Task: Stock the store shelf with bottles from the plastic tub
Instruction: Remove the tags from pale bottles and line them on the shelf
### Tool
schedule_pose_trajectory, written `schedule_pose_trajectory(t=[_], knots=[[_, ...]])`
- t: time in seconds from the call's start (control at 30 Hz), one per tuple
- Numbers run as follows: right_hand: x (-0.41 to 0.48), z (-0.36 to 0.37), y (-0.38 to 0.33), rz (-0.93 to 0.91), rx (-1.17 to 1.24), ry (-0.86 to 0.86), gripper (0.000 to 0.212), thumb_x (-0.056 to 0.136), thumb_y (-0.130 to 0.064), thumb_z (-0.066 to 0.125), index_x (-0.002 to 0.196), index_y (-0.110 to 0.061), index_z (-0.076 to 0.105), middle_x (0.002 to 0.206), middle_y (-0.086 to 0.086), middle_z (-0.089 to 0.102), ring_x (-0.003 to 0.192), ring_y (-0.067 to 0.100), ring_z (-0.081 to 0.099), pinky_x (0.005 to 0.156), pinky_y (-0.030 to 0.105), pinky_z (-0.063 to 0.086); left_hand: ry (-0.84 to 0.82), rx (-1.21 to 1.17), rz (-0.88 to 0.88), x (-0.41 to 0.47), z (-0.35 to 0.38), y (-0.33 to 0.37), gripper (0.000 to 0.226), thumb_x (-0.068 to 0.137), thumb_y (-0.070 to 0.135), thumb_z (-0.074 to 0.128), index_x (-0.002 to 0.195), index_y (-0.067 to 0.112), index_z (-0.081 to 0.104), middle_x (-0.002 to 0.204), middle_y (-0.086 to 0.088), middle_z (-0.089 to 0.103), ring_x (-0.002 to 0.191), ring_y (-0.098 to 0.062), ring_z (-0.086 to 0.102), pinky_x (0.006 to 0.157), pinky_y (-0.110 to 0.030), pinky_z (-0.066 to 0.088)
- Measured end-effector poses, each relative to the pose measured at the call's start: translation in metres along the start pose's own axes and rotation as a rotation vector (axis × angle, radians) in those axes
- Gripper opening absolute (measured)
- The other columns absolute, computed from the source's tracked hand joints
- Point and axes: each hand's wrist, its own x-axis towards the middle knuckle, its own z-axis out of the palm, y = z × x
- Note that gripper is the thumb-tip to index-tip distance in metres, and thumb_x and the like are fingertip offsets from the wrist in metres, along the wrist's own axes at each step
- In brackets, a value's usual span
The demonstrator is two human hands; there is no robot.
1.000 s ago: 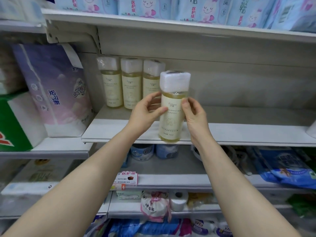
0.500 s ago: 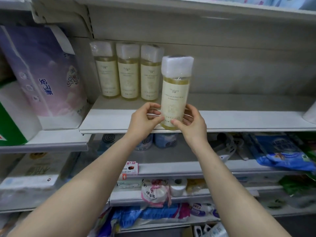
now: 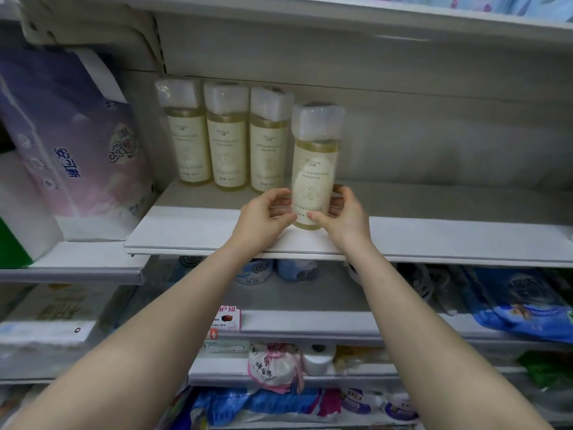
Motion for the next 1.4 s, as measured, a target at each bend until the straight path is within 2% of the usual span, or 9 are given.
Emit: schedule_pose_trajectory(t=[0.17, 0.3, 0.4, 0.5, 0.67, 0.83, 0.9, 1.17, 1.4], knots=[[0.033, 0.005, 0.006, 0.018, -0.043, -0.029, 0.061, 0.074, -0.021, 0.087, 0.124, -0.018, 0.054, 0.116, 0.001, 0.07, 0.106, 0.018, 0.067, 0.097, 0.038, 0.053, -0.025, 0.096, 0.006, 0.015, 0.006, 0.002, 0.052, 0.087, 0.014, 0.073, 0.136, 0.013, 0.055, 0.125, 0.0, 0.066, 0.107, -0.008, 0.067, 0.101, -0.029, 0.051], [0.054, 0.007, 0.01, 0.027, -0.038, -0.061, 0.057, 0.074, -0.017, 0.086, 0.122, -0.019, 0.054, 0.108, 0.0, 0.07, 0.101, 0.019, 0.068, 0.089, 0.032, 0.054, -0.036, 0.116, -0.022, 0.028, 0.011, 0.002, 0.062, 0.087, 0.017, 0.072, 0.144, 0.011, 0.047, 0.134, -0.003, 0.061, 0.112, -0.01, 0.064, 0.103, -0.028, 0.049], [0.068, 0.012, 0.013, 0.028, -0.008, -0.063, 0.057, 0.073, -0.013, 0.087, 0.121, -0.018, 0.055, 0.107, 0.001, 0.07, 0.098, 0.021, 0.069, 0.089, 0.036, 0.055, -0.021, 0.162, -0.028, 0.037, 0.015, 0.001, 0.067, 0.088, 0.02, 0.072, 0.147, 0.01, 0.043, 0.138, -0.002, 0.058, 0.116, -0.004, 0.059, 0.103, -0.021, 0.045], [0.081, 0.017, 0.019, 0.048, 0.027, -0.062, 0.059, 0.07, -0.01, 0.087, 0.12, -0.019, 0.057, 0.109, 0.003, 0.072, 0.097, 0.022, 0.07, 0.092, 0.042, 0.057, -0.018, 0.227, -0.033, 0.045, 0.02, -0.001, 0.07, 0.088, 0.021, 0.071, 0.149, 0.01, 0.04, 0.141, 0.001, 0.056, 0.114, 0.003, 0.052, 0.095, -0.008, 0.038], [0.098, 0.017, 0.019, 0.058, 0.032, -0.093, 0.061, 0.072, -0.011, 0.086, 0.124, -0.018, 0.056, 0.115, 0.002, 0.071, 0.097, 0.018, 0.067, 0.092, 0.033, 0.054, 0.004, 0.258, -0.072, 0.057, 0.027, -0.004, 0.071, 0.088, 0.016, 0.069, 0.151, 0.015, 0.037, 0.144, -0.001, 0.053, 0.124, -0.006, 0.055, 0.093, -0.007, 0.037], [0.105, 0.019, 0.018, 0.034, -0.03, -0.11, 0.062, 0.073, -0.017, 0.086, 0.126, -0.018, 0.054, 0.119, 0.002, 0.07, 0.104, 0.023, 0.068, 0.097, 0.04, 0.052, 0.032, 0.261, -0.089, 0.063, 0.032, -0.006, 0.069, 0.09, 0.014, 0.066, 0.152, 0.017, 0.036, 0.144, 0.0, 0.053, 0.128, -0.009, 0.053, 0.088, -0.001, 0.033], [0.108, 0.019, 0.018, 0.035, -0.046, -0.11, 0.061, 0.073, -0.018, 0.086, 0.126, -0.018, 0.054, 0.119, 0.002, 0.069, 0.104, 0.024, 0.068, 0.097, 0.041, 0.052, 0.028, 0.261, -0.098, 0.066, 0.033, -0.008, 0.069, 0.09, 0.012, 0.065, 0.152, 0.018, 0.034, 0.145, 0.001, 0.052, 0.128, -0.008, 0.053, 0.091, -0.003, 0.034], [0.112, 0.017, 0.016, 0.009, -0.073, -0.11, 0.062, 0.075, -0.018, 0.085, 0.128, -0.016, 0.053, 0.121, 0.004, 0.069, 0.105, 0.026, 0.067, 0.096, 0.042, 0.052, 0.027, 0.248, -0.102, 0.075, 0.039, -0.016, 0.073, 0.09, 0.014, 0.067, 0.153, 0.02, 0.032, 0.146, 0.0, 0.051, 0.129, -0.013, 0.054, 0.108, -0.03, 0.044], [0.111, 0.017, 0.013, 0.013, -0.092, -0.116, 0.063, 0.077, -0.018, 0.083, 0.131, -0.016, 0.051, 0.125, 0.005, 0.067, 0.108, 0.026, 0.066, 0.098, 0.042, 0.05, 0.014, 0.261, -0.119, 0.078, 0.04, -0.013, 0.073, 0.09, 0.016, 0.067, 0.154, 0.02, 0.03, 0.148, 0.0, 0.049, 0.13, -0.013, 0.053, 0.106, -0.024, 0.043]])
